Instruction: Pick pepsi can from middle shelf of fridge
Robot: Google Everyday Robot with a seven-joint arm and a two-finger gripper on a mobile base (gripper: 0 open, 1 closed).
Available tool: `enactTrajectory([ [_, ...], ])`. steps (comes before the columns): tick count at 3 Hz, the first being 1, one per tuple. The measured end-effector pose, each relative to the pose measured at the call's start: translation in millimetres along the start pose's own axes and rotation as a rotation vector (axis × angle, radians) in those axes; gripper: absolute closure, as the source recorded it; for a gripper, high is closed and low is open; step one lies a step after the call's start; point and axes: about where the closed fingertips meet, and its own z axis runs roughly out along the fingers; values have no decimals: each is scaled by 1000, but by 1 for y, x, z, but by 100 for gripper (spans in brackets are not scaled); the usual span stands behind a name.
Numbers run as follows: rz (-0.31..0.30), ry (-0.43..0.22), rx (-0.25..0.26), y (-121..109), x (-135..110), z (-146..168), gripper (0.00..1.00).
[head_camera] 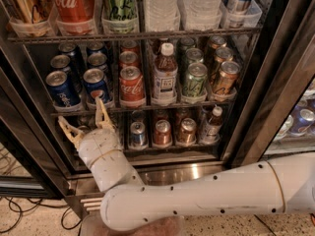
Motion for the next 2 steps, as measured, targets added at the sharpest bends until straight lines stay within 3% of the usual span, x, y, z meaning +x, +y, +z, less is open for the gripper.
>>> enactTrajectory([
  [2,-20,1,10,-5,3,9,38],
])
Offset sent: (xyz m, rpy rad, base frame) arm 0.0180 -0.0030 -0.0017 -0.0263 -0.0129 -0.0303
